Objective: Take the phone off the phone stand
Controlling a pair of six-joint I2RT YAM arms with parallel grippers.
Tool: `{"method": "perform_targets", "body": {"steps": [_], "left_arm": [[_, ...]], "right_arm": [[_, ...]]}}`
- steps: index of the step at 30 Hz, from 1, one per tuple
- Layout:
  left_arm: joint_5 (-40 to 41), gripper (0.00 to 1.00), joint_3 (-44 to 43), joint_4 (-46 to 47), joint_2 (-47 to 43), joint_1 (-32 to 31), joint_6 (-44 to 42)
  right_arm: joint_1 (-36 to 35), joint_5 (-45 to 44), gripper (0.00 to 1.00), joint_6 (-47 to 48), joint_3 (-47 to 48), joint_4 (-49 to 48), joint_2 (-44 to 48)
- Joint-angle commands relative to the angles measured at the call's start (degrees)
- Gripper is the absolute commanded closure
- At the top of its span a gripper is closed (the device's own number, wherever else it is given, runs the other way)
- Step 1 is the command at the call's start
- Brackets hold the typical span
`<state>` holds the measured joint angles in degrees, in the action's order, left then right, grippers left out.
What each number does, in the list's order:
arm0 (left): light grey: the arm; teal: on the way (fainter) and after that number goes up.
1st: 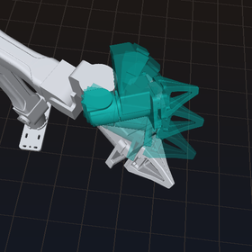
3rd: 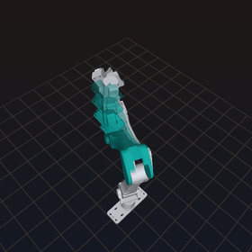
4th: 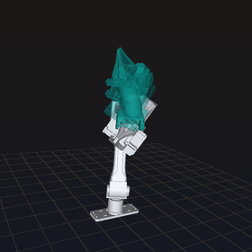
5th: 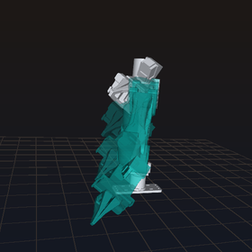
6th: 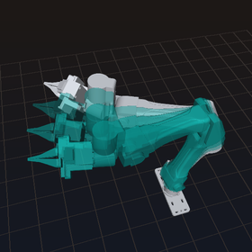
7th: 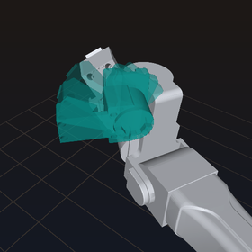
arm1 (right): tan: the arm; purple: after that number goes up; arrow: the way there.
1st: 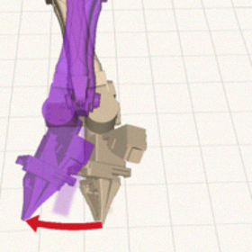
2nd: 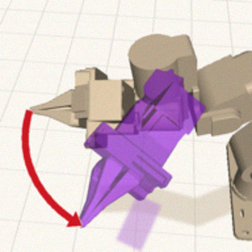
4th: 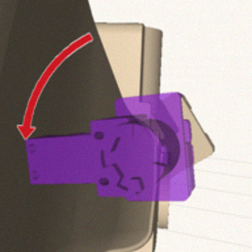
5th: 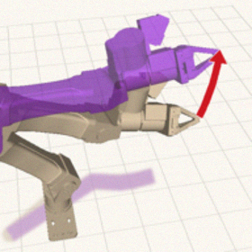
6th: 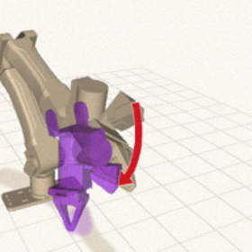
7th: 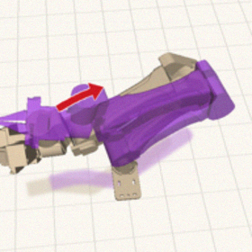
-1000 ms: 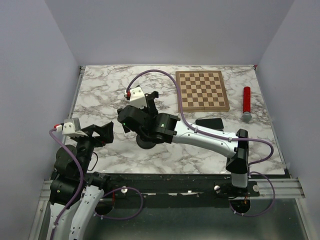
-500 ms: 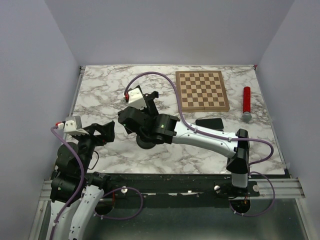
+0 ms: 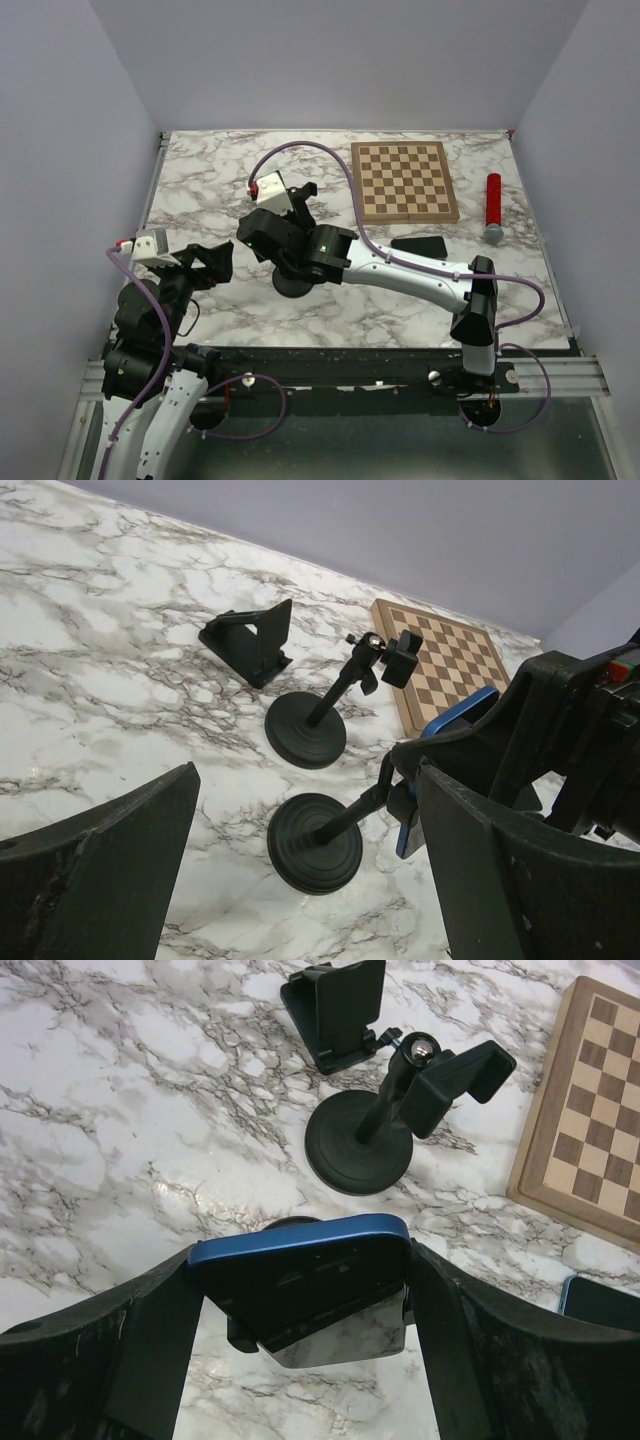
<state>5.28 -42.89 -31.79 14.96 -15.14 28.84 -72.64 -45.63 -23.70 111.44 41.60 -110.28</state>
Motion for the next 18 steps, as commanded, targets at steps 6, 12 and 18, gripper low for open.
{"method": "perform_targets", "body": {"steps": [6,12,18], "left_arm": [[-1.41,0.03,0.71,0.39,-0.36,-0.07,0.01],[-1.67,0.03,0.95,0.17,-0.32,-0.07,0.05],[-2.18,0.03,1.23,0.42,-0.18,-0.07,0.16]], "right_arm": [[0.28,-1.05,0.1,0.34,-1.04,-0.58,-1.51],[0.29,-0.61,0.09,0.32,-2.34,0.1,-1.37],[0.3,-0.39,0.11,1.01,-2.8,-0.88,-1.14]]}}
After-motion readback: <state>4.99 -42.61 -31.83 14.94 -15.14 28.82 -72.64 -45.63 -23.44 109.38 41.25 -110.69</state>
